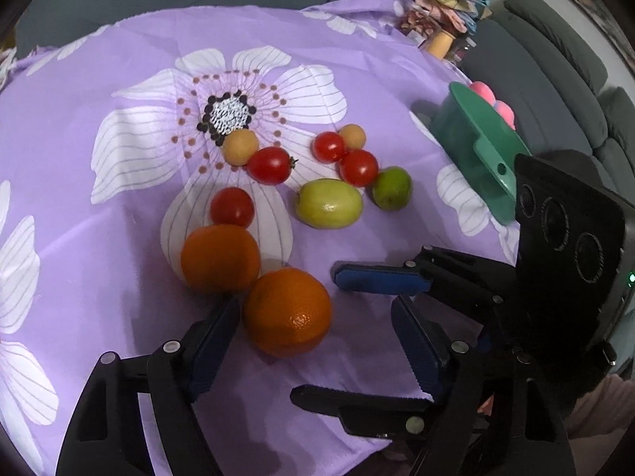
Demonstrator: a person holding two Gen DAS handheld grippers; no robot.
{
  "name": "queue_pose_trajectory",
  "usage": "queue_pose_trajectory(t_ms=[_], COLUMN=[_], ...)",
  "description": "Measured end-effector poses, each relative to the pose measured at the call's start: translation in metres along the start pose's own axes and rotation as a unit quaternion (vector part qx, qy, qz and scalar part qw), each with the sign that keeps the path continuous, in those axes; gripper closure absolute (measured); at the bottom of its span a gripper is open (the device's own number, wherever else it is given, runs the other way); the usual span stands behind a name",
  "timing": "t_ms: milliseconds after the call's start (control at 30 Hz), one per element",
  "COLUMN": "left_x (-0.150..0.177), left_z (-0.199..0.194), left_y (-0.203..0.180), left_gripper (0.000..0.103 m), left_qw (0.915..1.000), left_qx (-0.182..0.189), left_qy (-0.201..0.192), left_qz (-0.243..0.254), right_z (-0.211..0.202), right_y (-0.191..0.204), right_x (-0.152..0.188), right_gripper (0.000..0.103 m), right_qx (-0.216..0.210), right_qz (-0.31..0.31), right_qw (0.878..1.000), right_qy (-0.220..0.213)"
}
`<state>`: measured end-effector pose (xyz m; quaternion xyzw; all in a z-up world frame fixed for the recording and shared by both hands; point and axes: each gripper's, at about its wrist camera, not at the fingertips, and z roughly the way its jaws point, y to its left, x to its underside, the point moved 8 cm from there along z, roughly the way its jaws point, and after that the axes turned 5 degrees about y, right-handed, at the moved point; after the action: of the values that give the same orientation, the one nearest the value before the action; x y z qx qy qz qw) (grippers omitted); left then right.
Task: Organize fruits
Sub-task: 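Close the right gripper around the orange nearest the tools, then carry the orange with the right gripper over the green bowl and release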
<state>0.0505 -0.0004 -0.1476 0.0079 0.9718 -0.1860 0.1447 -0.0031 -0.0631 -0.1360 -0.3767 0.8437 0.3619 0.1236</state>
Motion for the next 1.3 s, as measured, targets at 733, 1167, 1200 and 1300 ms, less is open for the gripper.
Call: queue_pose_trajectory(t_ms=[733,1167,1200,1300], left_x=[0.001,-0.006,-0.007,-0.010], left_z=[0.007,-0.005,-0.005,-0.006], left_y=[0.007,-0.018,-0.020,-0.027], left_gripper=[0.057,0.057,0.057,0.057], left_qw=[0.9996,1.0000,1.0000,0.9998], left_qx=[0.012,0.001,0.001,-0.002], left_qy=[0.016,-0.001,-0.001,-0.003], left_qz=[-0.018,0.008,0.009,0.017], right_z=[0.009,-0.014,-0.016,-0.022], right_y=[0.000,-0.002,-0.003,-0.004], right_x=[-0.003,-0.004,-0.004,-0.004], right_gripper=[0.053,0.056,0.056,0.056], right_qx=[0.022,0.033,0.033,0.036], right_qz=[-0.022,-0.031,-0.030,-0.030], right_qw=[0.999,0.999,0.999,0.998], right_qy=[0.009,-0.026,-0.028,-0.036])
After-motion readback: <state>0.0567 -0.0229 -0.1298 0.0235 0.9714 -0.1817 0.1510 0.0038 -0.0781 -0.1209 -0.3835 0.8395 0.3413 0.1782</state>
